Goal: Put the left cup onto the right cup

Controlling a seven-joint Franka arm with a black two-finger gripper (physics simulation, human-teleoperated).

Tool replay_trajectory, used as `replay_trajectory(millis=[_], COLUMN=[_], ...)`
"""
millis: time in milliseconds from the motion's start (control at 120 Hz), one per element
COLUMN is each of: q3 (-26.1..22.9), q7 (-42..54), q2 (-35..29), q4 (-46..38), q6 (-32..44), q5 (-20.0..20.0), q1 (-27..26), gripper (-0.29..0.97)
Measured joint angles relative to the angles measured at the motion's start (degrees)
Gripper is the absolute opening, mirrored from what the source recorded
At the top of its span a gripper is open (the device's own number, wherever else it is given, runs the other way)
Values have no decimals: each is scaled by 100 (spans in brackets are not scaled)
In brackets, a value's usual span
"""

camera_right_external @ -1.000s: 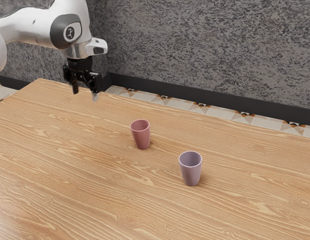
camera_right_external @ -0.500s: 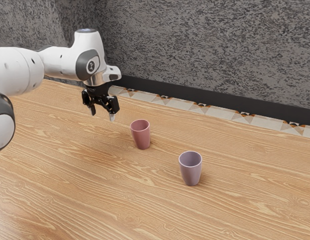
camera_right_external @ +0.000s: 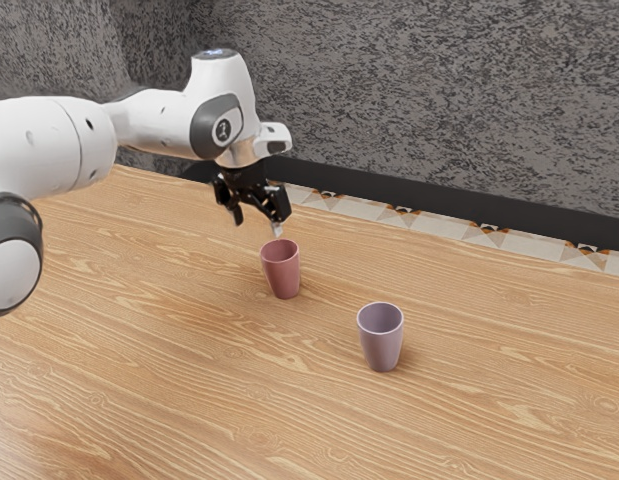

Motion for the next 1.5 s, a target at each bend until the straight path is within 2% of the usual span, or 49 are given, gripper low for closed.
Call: replay_trajectory(millis=[442,833,1500], q3=[-8,-133,-169], q7=[-349,-527,-681], q2=[743,983,1628], q4=[598,717,1578], q6=[-96,-172,-453], q5=[-16,-26,-8], q1=[-23,-46,-46], gripper=[65,64,63])
